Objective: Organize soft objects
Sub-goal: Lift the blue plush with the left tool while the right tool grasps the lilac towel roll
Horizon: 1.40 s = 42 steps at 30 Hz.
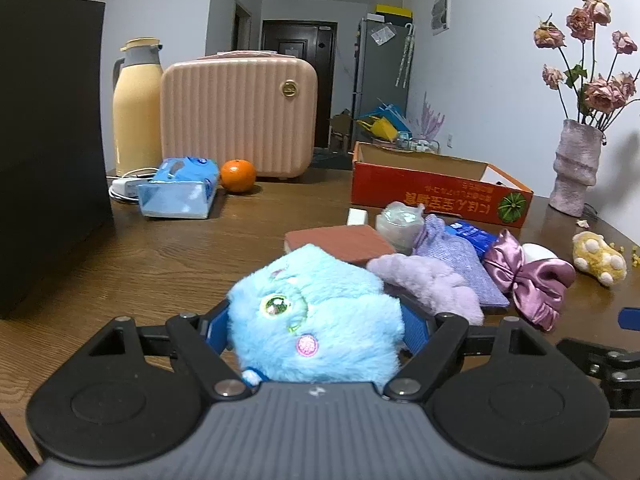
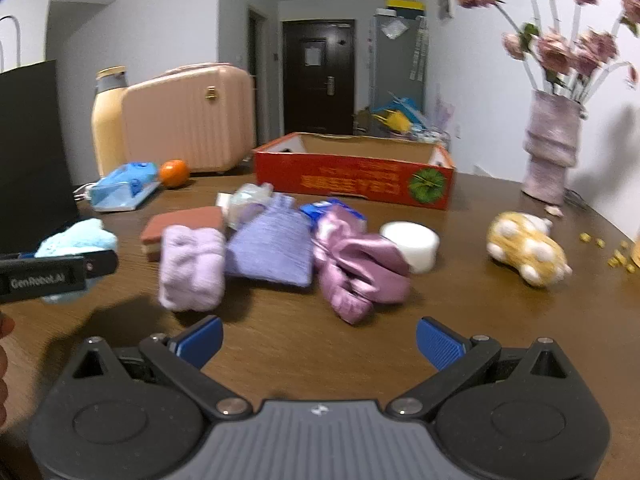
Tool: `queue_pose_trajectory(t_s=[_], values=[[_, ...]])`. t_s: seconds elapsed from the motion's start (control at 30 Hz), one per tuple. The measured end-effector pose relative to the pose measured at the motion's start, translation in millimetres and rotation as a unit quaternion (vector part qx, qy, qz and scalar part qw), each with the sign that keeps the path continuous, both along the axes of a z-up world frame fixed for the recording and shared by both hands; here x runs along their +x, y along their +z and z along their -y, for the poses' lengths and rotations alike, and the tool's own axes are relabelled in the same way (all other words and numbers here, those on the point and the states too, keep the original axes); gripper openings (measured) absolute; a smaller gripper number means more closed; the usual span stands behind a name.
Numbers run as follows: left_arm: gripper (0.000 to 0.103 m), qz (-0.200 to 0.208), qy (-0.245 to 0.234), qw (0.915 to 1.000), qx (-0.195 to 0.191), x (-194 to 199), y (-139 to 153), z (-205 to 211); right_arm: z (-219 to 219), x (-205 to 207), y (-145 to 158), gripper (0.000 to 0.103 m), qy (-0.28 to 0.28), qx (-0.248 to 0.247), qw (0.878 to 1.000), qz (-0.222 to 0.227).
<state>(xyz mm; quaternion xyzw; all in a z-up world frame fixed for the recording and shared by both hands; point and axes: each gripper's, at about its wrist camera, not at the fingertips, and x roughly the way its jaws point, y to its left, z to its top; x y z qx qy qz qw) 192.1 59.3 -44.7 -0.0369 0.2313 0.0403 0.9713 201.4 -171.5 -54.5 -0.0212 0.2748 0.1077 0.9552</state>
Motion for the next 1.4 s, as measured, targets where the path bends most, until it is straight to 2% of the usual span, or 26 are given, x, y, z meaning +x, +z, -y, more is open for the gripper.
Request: queue_pose_trajectory(t_s=[0.7,0.93,1.3,1.37,1.4], values=[[0.082,0.001,0.038,0.9993,-0.005,3,2,-37,-70,51,4,0.102,0.072,0.000,0.997,0.011],[0.082,-0.001,0.043,0.9991,-0.008,4,2,-42,-77,66,-7,0.093,0.081,0.018,0.997,-0.009],[0.082,-0.001,0.042,0.9991,-0.008,4,1,-41,-82,75,-19,0.066,0.097,0.033,0.994,-0.026],[0.082,-0.002,0.042,0.9991,-0.009,4,1,-41,-82,77,-22,0.048,0.102,0.036,0.994,-0.034],[0.082,-0.002,0.043,0.9991,-0.009,4,1,-41,-81,78,-23,0.043,0.106,0.040,0.993,-0.040]])
